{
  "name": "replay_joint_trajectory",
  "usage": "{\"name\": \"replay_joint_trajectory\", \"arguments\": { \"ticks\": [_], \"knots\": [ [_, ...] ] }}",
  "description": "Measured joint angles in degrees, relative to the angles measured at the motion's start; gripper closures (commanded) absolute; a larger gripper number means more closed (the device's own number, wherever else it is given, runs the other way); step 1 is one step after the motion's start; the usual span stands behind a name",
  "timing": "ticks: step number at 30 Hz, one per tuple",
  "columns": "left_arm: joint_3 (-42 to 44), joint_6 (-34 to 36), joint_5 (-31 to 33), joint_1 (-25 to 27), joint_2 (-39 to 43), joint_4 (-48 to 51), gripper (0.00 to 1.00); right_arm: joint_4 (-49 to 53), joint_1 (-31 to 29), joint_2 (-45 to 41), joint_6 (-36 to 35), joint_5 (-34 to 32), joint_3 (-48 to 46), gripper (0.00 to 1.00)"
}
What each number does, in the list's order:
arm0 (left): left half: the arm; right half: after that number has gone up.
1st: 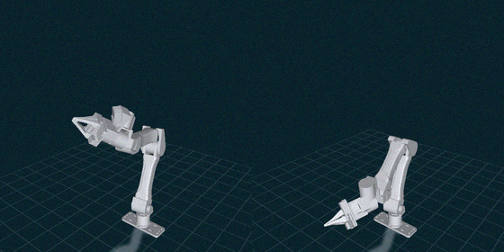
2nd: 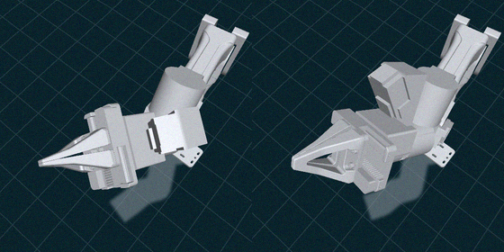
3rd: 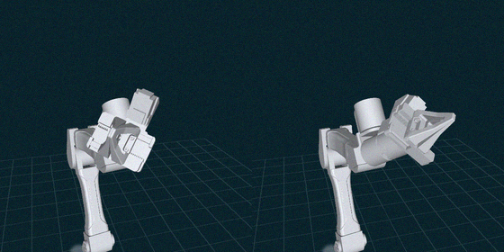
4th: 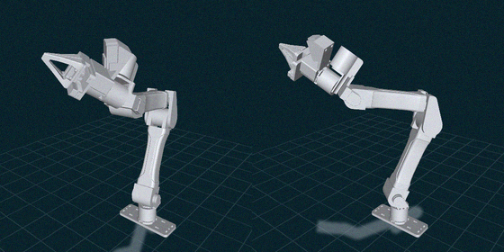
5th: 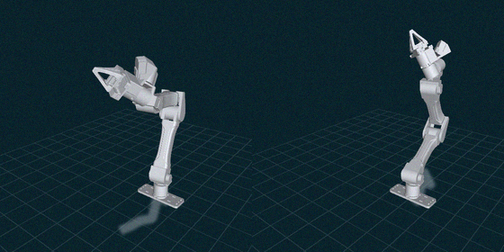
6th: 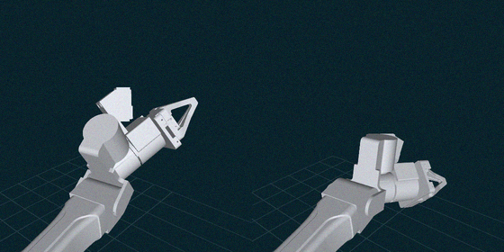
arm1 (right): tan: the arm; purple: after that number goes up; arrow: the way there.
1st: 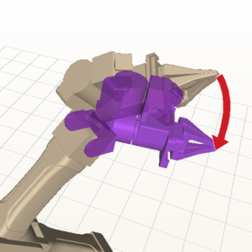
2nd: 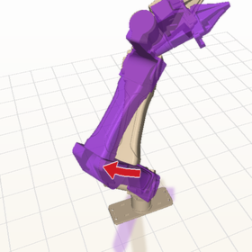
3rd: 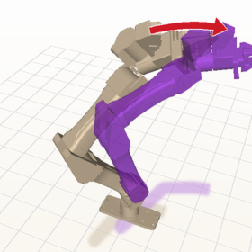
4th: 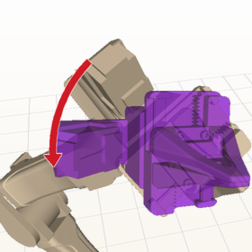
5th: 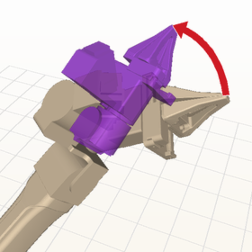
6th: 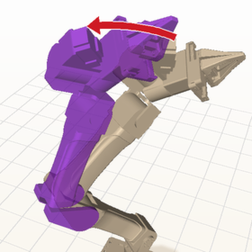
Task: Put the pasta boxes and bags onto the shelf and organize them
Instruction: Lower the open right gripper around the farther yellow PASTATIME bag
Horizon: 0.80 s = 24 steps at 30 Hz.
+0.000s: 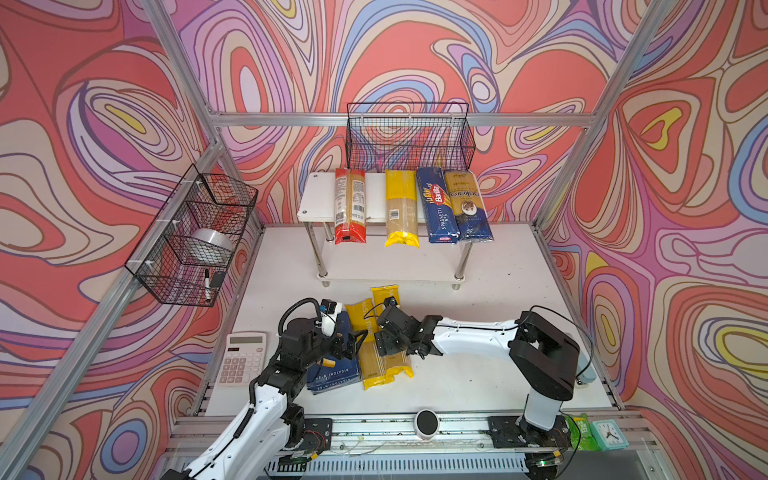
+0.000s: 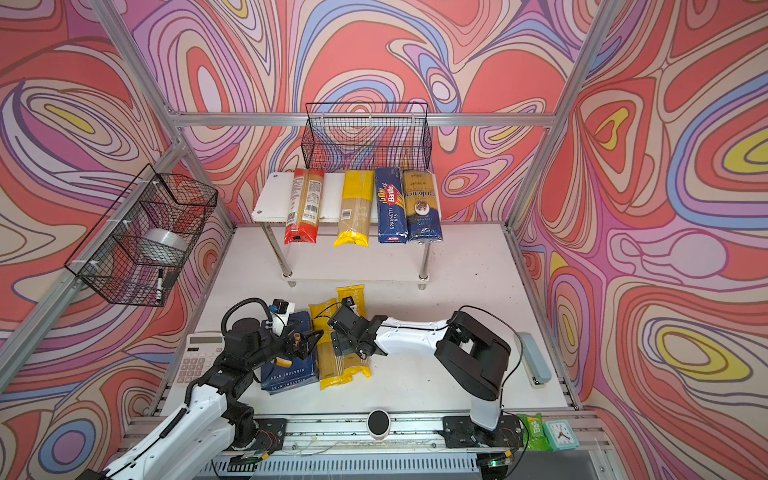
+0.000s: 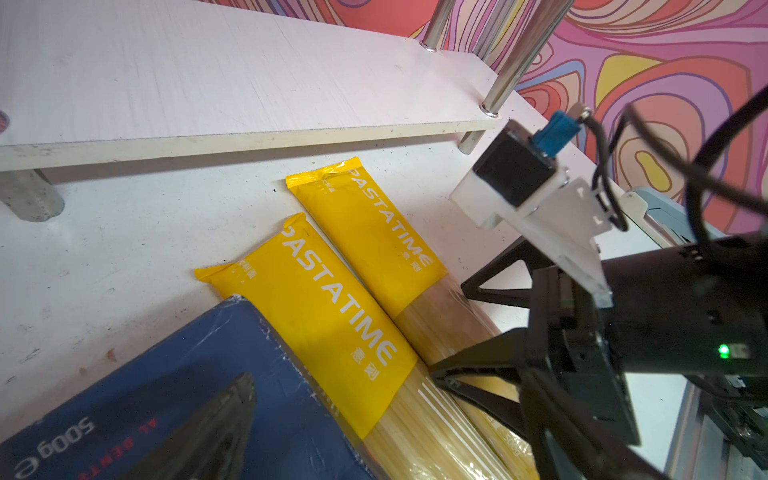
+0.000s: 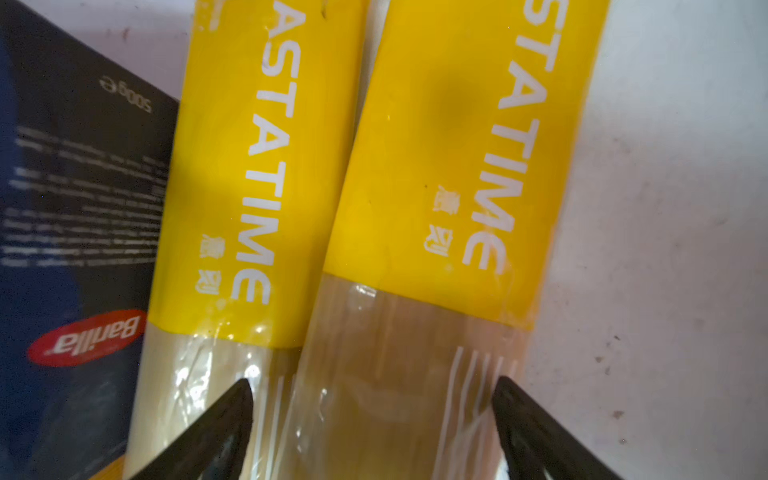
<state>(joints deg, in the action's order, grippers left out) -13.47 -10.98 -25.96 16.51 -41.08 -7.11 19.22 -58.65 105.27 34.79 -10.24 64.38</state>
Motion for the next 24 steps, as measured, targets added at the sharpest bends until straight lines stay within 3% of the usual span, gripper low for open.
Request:
{"name": "replay_joint_trajectory", "arguments": {
  "ticks": [15,24],
  "knots": [
    [0.0,0.0,0.0,0.0,1.2,0.0,0.0,5.5,1.3,1.2,-0.6,-3.3,-0.1,0.06],
    [0.0,0.0,0.0,0.0,1.2,0.0,0.0,5.2,2.6,-11.2,-4.3,-1.1,-8.2,0.02]
  ]
}}
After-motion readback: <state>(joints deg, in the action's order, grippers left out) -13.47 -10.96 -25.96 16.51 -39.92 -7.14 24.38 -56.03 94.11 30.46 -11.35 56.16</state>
